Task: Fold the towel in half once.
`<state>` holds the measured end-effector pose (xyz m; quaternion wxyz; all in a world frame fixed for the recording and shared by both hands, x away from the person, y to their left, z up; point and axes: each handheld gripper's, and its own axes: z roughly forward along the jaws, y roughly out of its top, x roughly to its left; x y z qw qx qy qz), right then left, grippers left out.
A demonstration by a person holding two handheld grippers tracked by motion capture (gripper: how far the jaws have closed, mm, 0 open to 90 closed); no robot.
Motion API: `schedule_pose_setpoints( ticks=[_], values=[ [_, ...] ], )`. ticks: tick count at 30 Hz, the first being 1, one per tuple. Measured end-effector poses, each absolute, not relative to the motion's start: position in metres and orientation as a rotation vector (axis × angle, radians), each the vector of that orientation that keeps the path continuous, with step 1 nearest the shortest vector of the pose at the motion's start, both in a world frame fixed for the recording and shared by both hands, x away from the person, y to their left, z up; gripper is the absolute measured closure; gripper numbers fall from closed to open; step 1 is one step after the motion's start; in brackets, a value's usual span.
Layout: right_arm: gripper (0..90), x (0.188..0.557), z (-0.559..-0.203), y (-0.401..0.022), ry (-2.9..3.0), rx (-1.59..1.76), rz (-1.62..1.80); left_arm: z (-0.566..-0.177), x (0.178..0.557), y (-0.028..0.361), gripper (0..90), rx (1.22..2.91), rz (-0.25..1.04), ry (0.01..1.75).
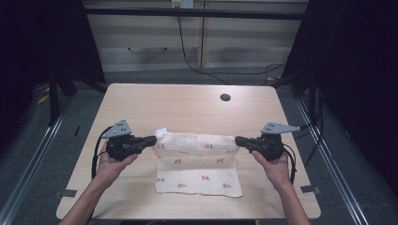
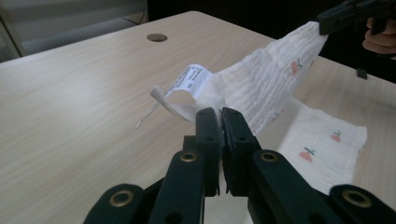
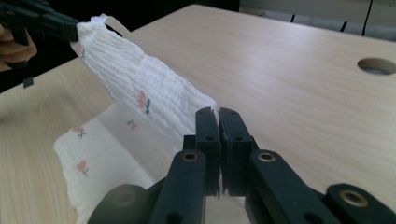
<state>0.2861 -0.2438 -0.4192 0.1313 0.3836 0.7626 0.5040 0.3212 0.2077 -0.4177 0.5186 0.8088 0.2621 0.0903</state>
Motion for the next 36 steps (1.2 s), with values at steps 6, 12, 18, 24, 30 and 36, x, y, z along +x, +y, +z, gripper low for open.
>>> schedule_pose_setpoints(
  ticks=[6,12,18,24,30,36],
  values=[
    [87.6,0.274,-0.43,-0.245,2.228,1.129,1.47,-0.424,0.31,0.209,86.2,1.965,0.199,0.612],
    [87.6,0.263,-0.442,-0.243,2.282,1.14,1.416,-0.434,0.297,0.203,86.2,2.011,0.168,0.585],
    [87.5,0.253,-0.463,-0.244,2.319,1.18,1.372,-0.459,0.285,0.199,86.2,2.094,0.123,0.58],
    [86.6,0.242,-0.478,-0.245,2.36,1.212,1.356,-0.476,0.277,0.197,86.2,2.15,0.095,0.576],
    [83.3,0.237,-0.49,-0.242,2.419,1.217,1.294,-0.486,0.271,0.194,85.9,2.191,0.072,0.573],
    [78.2,0.23,-0.495,-0.241,2.449,1.233,1.259,-0.49,0.266,0.189,83.6,2.224,0.05,0.538]
  ],
)
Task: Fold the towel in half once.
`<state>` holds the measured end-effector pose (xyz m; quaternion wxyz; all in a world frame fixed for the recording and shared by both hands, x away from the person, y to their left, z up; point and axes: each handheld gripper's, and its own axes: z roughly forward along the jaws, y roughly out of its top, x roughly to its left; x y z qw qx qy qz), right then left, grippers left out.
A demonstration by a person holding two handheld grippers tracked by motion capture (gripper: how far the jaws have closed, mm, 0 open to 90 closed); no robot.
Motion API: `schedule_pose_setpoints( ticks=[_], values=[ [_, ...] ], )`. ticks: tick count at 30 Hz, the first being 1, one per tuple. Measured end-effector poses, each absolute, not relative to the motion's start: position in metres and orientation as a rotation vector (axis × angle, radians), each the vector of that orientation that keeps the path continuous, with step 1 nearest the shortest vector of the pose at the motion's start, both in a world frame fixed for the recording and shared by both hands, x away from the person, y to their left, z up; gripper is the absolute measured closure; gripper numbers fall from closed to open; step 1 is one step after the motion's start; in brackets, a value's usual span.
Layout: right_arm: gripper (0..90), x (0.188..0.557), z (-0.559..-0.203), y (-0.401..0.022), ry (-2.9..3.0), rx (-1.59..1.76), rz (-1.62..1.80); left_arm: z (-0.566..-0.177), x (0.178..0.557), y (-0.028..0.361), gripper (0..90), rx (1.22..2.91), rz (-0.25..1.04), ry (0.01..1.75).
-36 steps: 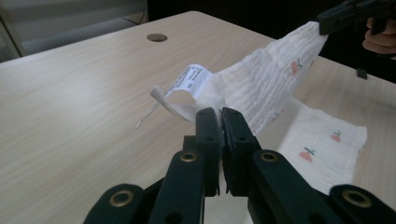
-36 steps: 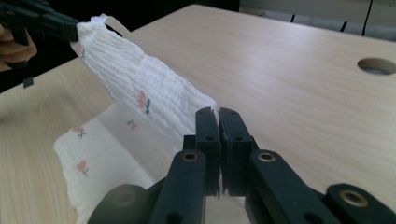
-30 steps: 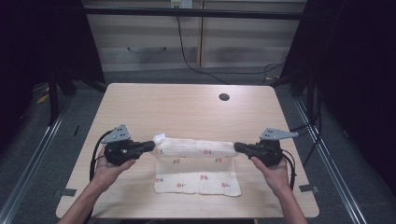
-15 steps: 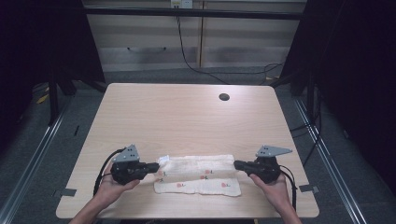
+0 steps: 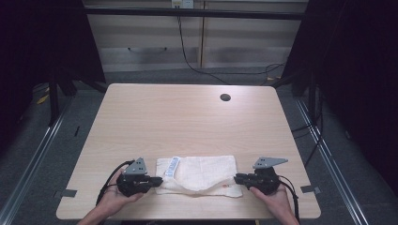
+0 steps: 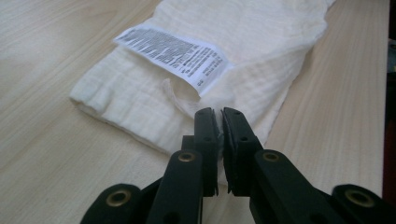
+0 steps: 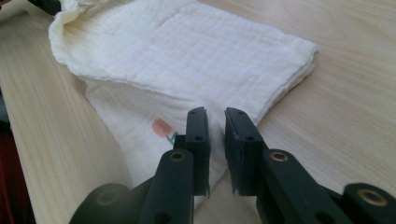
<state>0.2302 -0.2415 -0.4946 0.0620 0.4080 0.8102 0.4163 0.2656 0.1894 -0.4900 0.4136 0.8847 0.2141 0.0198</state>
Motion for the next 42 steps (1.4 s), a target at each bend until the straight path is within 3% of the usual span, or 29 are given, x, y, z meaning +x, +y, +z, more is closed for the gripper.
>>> schedule_pose_setpoints(
  ticks=[7,12,22,30,36,42],
  values=[
    [66.4,0.225,-0.494,-0.248,2.424,1.271,1.242,-0.485,0.259,0.202,76.1,2.17,0.027,0.545],
    [62.8,0.224,-0.486,-0.255,2.375,1.296,1.271,-0.482,0.262,0.211,72.9,2.144,0.034,0.568],
    [65.9,0.24,-0.478,-0.251,2.356,1.253,1.28,-0.478,0.285,0.213,72.1,2.109,0.086,0.645],
    [68.0,0.282,-0.462,-0.237,2.378,1.209,1.245,-0.477,0.322,0.186,72.6,2.144,0.089,0.687],
    [68.9,0.312,-0.481,-0.229,2.398,1.247,1.203,-0.495,0.324,0.176,72.9,2.183,0.082,0.698],
    [68.4,0.317,-0.491,-0.227,2.421,1.237,1.163,-0.502,0.324,0.175,72.5,2.206,0.097,0.694]
  ],
)
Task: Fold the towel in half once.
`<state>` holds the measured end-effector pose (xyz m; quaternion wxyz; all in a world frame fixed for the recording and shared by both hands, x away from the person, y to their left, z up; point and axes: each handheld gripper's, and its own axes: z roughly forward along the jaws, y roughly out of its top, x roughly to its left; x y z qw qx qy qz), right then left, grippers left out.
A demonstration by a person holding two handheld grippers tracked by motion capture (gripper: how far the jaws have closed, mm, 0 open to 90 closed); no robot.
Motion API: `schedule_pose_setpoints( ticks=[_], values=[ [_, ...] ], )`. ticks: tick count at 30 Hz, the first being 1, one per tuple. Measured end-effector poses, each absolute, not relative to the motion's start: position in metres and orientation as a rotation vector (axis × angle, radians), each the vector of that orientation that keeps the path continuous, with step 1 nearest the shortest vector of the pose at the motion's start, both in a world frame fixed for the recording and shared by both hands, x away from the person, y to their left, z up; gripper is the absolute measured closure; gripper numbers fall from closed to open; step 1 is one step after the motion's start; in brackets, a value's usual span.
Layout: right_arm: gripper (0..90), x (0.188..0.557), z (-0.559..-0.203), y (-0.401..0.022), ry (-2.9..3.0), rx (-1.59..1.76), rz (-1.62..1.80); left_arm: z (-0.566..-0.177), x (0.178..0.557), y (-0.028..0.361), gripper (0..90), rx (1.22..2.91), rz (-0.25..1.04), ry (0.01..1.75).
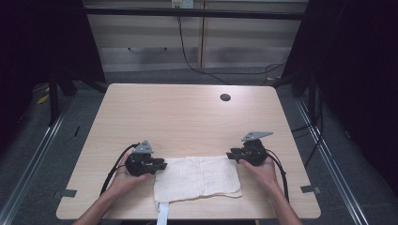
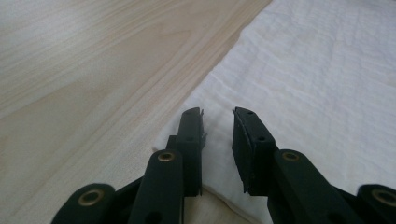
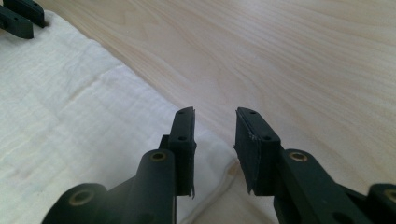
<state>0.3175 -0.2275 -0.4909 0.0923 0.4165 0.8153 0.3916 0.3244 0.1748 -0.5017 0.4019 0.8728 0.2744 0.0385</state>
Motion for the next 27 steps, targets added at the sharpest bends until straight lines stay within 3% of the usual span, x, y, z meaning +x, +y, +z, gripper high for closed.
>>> schedule_pose_setpoints(
  ticks=[11,20,27],
  values=[
    [68.6,0.323,-0.502,-0.226,2.463,1.231,1.126,-0.505,0.324,0.177,72.2,2.187,0.103,0.674],
    [85.4,0.318,-0.503,-0.226,2.468,1.242,1.141,-0.503,0.323,0.18,72.0,2.197,0.128,0.703],
    [87.8,0.316,-0.501,-0.224,2.467,1.23,1.145,-0.494,0.335,0.192,69.2,2.099,0.119,0.777]
  ],
)
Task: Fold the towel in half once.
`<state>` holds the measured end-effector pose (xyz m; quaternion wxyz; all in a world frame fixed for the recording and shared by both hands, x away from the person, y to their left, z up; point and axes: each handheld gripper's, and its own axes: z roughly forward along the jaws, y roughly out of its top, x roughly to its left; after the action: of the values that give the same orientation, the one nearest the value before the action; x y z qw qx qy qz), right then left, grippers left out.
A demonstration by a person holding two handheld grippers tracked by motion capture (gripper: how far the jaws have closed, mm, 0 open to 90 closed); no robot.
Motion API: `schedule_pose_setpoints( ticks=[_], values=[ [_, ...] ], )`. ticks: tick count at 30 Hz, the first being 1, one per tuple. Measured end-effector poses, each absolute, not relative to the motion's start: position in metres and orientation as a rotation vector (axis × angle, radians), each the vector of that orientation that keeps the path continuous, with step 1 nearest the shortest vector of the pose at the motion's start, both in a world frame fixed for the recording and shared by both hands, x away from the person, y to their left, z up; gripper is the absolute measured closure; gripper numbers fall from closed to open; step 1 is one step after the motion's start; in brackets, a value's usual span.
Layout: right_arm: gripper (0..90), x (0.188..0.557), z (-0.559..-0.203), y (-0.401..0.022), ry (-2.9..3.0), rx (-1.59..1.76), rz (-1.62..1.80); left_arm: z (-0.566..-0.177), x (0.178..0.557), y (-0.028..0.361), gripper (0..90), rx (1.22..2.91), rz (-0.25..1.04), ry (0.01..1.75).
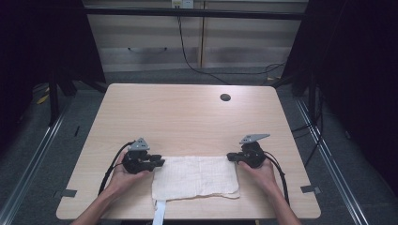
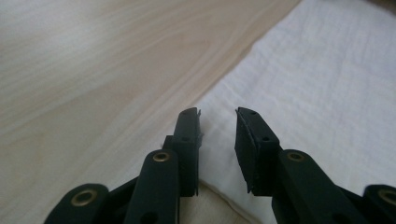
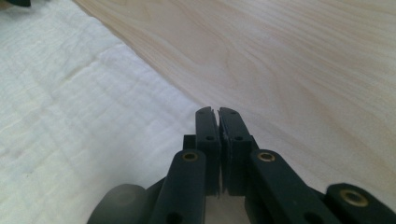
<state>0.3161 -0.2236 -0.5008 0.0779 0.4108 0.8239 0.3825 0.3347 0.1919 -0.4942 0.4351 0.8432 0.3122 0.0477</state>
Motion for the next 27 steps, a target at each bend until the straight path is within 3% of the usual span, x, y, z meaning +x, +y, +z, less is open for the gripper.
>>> schedule_pose_setpoints(
  ticks=[7,12,20,27],
  values=[
    [87.8,0.317,-0.501,-0.224,2.466,1.247,1.14,-0.499,0.346,0.2,57.4,2.112,0.145,0.835],
    [87.8,0.317,-0.501,-0.225,2.468,1.239,1.145,-0.503,0.346,0.192,56.3,2.158,0.139,0.801],
    [87.7,0.317,-0.501,-0.224,2.467,1.243,1.15,-0.503,0.341,0.183,61.9,2.2,0.14,0.743],
    [87.8,0.317,-0.5,-0.223,2.465,1.229,1.174,-0.502,0.333,0.178,80.5,2.239,0.133,0.651]
  ],
)
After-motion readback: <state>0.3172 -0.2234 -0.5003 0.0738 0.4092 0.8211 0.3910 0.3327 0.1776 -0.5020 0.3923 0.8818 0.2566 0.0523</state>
